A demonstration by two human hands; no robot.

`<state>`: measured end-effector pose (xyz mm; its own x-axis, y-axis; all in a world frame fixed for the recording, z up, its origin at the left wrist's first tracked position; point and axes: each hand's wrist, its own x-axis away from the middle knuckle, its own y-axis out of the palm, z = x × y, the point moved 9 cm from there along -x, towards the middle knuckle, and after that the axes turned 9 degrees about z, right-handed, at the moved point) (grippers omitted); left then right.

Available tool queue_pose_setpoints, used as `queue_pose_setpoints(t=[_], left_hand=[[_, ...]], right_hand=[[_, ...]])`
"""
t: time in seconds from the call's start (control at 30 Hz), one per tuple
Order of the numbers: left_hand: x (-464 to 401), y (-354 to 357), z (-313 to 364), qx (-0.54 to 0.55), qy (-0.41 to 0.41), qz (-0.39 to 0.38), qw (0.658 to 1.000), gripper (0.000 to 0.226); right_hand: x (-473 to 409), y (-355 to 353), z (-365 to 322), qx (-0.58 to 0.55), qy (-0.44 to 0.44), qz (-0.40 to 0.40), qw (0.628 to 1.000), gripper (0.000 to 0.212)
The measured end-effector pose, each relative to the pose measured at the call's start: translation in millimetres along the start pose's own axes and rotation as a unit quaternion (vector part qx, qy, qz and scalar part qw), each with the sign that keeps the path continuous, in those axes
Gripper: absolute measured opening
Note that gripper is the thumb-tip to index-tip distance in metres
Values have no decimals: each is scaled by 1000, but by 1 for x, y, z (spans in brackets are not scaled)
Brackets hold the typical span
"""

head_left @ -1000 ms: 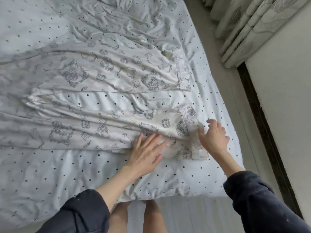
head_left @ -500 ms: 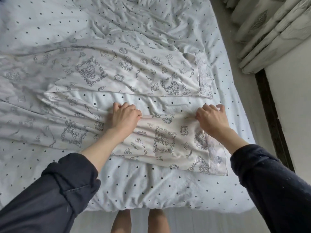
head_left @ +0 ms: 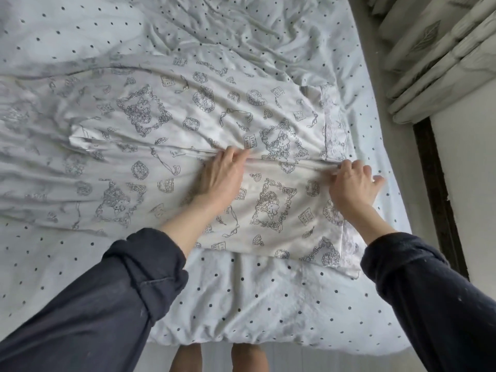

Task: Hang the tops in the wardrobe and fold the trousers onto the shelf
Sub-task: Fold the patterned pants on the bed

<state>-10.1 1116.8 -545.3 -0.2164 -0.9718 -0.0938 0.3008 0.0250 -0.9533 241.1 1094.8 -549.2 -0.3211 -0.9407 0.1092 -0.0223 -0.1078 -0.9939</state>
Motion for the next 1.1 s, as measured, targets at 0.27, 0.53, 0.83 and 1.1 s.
queue_pose_setpoints(t=[0.27, 0.53, 0.83, 1.1], left_hand=[[108, -18, -34, -73, 76, 10, 994, 57], [183, -74, -125, -102, 33, 69, 992, 72], [206, -127, -288, -134, -79, 40, 987, 68], [185, -138, -332, -70, -25, 73, 995, 24]], right_hand=[[77, 0, -76, -77, -114, 13, 990, 58], [180, -8, -190, -136, -284, 82, 946, 53], [244, -17, -304, -108, -350, 180, 913, 18], [231, 2, -353, -2, -255, 148, 956, 34]])
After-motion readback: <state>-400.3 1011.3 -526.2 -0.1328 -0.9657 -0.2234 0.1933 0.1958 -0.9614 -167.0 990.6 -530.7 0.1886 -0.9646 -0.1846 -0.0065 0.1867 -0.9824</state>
